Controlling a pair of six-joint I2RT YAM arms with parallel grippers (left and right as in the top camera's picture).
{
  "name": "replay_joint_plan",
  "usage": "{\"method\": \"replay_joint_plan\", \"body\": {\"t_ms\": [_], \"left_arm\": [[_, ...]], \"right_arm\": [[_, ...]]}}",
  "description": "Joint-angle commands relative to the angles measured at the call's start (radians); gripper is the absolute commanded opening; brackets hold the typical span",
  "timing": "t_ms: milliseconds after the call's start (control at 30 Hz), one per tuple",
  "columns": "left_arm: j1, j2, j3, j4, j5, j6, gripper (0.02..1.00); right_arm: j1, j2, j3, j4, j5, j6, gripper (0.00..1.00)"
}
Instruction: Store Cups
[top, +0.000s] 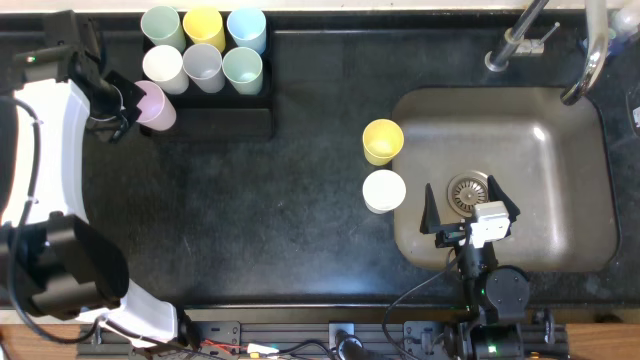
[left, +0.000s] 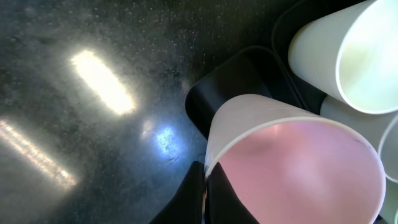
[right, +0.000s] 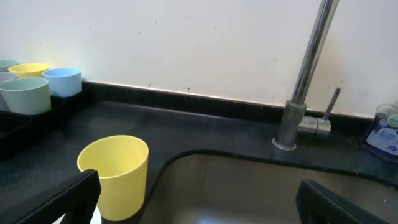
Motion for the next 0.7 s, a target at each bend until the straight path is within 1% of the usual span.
{"method": "replay_joint_plan", "body": {"t_ms": [33, 700], "left_arm": [[0.000, 0.025, 0.000, 0.006, -0.021, -0.026, 0.036], [-0.013, 0.145, 0.000, 0.060, -0.025, -0.026, 0.036]], "right_arm": [[0.000, -0.008, -0.013, 0.005, -0.010, 0.000, 0.998], [0.000, -0.008, -0.013, 0.005, -0.010, 0.000, 0.998]]}}
